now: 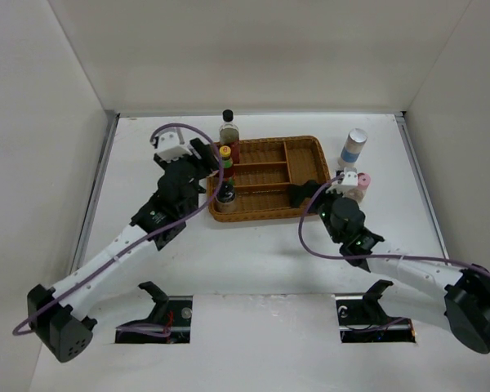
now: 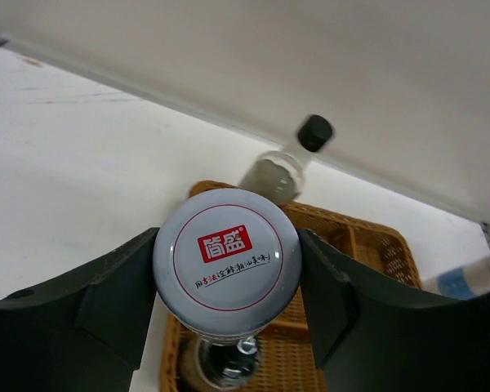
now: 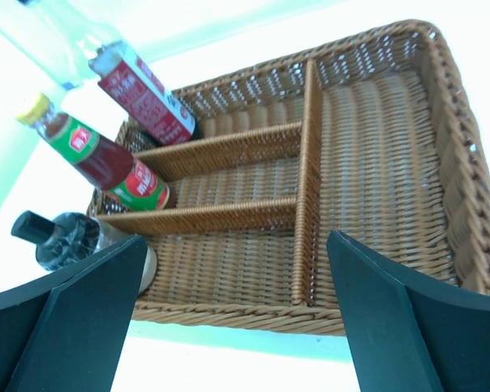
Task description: Organize the condiment bottles
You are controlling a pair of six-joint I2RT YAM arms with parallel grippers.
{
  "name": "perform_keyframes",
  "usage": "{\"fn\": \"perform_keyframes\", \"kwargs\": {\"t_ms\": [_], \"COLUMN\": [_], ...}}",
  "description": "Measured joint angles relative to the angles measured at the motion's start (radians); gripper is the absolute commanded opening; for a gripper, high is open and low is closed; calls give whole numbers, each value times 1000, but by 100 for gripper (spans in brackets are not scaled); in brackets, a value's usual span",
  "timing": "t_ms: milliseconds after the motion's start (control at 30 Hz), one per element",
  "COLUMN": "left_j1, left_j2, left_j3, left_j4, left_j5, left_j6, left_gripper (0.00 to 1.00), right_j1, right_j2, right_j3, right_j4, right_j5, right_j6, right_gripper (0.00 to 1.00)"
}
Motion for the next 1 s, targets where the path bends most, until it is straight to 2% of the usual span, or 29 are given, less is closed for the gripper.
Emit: {"fn": "perform_keyframes", "kwargs": {"t_ms": [100,233,300,400,633,1000], "left_j1": [-97,-190,-214,-225,-220,-192], "left_j2": [85,285,387,531,803,977], "left_j3": [53,156,206,280,449,512], "left_j4": [27,77,100,120,139,185], "left_j5": [-8,13,34,65,119,149], "left_j6": [13,23,26,34,56,76], "left_gripper": [29,29,29,29,29,30], "right_j1": [-3,-35,-55,-80,-107,-113], "right_j2": [-44,-111,-137,-165,-215,-221], "right_j3": [-20,-56,-69,-77,-97,-105], "right_j4": [4,7,6,-3,-7,-8], "right_j5": [32,78,99,122,140,141], "right_j6": [4,25,40,64,97,105], "right_gripper": [87,54,45,44,56,59]}}
